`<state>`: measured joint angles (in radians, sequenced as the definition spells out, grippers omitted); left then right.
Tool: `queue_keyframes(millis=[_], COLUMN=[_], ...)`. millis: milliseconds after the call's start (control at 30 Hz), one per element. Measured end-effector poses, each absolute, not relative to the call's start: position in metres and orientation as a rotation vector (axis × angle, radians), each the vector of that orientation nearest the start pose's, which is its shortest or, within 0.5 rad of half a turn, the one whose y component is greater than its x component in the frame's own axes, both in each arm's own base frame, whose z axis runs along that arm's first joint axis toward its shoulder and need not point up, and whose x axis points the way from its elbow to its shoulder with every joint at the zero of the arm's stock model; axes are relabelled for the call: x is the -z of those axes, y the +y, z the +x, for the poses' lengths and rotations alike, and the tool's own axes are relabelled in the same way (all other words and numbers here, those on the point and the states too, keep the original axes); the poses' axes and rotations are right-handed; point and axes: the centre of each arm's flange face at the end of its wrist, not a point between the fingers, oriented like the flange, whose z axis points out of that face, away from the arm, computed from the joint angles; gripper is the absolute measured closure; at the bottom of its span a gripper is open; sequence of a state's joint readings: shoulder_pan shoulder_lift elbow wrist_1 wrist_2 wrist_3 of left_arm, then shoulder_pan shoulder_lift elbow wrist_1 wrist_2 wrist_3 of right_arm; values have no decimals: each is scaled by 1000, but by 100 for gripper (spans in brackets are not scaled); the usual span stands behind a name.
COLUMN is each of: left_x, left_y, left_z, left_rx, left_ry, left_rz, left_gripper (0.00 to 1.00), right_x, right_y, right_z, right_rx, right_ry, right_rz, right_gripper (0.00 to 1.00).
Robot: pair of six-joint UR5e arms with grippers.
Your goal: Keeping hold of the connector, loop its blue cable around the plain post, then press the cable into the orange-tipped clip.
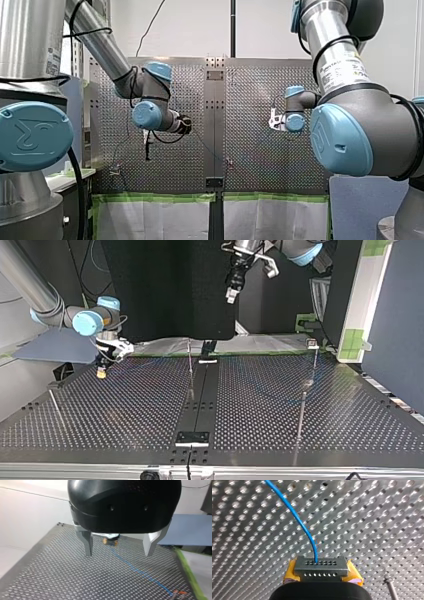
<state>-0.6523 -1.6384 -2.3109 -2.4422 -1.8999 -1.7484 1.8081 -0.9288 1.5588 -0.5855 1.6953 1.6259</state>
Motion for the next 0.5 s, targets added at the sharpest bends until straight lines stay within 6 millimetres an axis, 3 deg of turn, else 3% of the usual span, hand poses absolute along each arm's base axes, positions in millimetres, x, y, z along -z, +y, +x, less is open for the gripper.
queue_keyframes(millis=[267,500], left_x=[-221,-220], left_y=[-311,-314], left_z=[241,242], left_rx=[379,386], left_ry=[1609,1597], left_rz=[131,143], left_gripper=[0,0], right_x=[-153,-151], right_y=[-607,-606], right_z=[264,262], right_rx=[-1243,-1226], right_ry=[-1245,-1246], right_rz=[1354,1369], right_gripper=[100,100])
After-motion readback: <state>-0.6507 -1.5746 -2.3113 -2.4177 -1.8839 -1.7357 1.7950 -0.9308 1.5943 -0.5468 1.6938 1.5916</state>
